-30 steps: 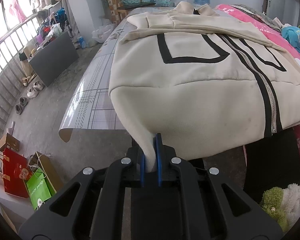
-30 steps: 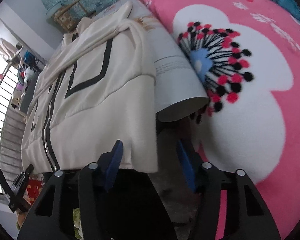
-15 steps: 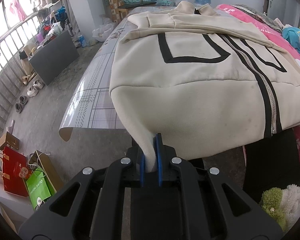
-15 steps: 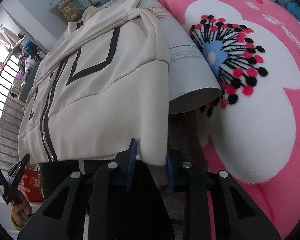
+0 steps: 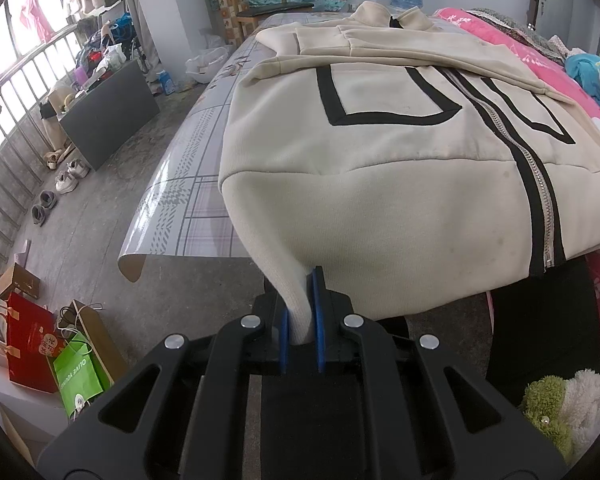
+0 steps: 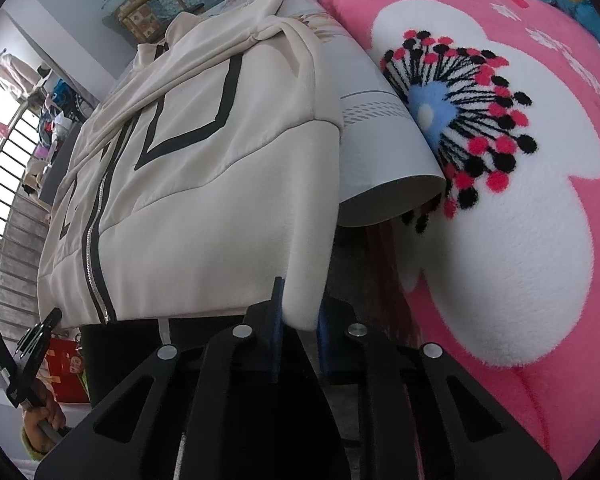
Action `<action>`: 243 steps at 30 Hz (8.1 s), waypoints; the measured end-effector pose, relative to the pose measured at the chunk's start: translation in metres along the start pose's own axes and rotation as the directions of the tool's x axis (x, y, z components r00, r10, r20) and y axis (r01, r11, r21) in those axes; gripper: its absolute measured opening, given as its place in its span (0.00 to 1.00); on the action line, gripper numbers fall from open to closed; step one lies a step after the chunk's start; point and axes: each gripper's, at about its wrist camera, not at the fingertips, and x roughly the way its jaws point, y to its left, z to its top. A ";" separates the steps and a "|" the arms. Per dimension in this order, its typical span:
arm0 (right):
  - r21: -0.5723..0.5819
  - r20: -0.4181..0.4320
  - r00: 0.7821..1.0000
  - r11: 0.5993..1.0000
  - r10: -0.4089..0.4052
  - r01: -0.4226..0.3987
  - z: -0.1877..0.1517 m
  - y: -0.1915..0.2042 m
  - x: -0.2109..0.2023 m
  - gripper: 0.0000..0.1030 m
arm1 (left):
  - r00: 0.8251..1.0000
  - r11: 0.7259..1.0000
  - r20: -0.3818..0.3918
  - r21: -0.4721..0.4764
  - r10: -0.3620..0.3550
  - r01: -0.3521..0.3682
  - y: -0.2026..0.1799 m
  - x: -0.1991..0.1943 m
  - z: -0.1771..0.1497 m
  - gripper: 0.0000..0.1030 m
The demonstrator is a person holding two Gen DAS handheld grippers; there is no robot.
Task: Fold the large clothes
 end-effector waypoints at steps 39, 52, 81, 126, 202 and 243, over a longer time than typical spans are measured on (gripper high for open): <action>-0.018 0.082 0.994 0.997 0.072 -0.071 0.014 0.023 -0.036 0.06 | 1.000 1.000 -0.001 0.000 0.001 -0.001 0.000 -0.001 0.000 0.10; -0.018 0.079 0.994 0.997 0.074 -0.073 0.013 0.024 -0.033 0.06 | 1.000 1.000 -0.004 0.001 0.015 -0.015 0.001 -0.001 0.000 0.10; -0.015 0.103 0.991 0.996 0.083 -0.082 0.012 0.024 -0.032 0.06 | 0.996 0.998 0.058 -0.010 -0.061 0.061 0.004 -0.024 0.002 0.10; 0.011 0.341 0.936 0.995 0.090 -0.099 0.179 0.022 0.020 0.57 | 0.944 0.847 0.179 -0.419 -0.276 0.327 0.091 0.077 0.159 0.41; -0.386 0.222 0.975 0.919 0.012 0.077 0.073 0.180 0.050 0.61 | 0.948 0.958 0.136 0.032 -0.286 0.285 -0.046 0.037 0.116 0.61; -0.320 0.186 0.974 0.929 -0.131 0.186 0.071 0.162 0.069 0.94 | 0.994 0.994 0.037 0.027 -0.107 0.106 -0.050 0.047 0.107 0.92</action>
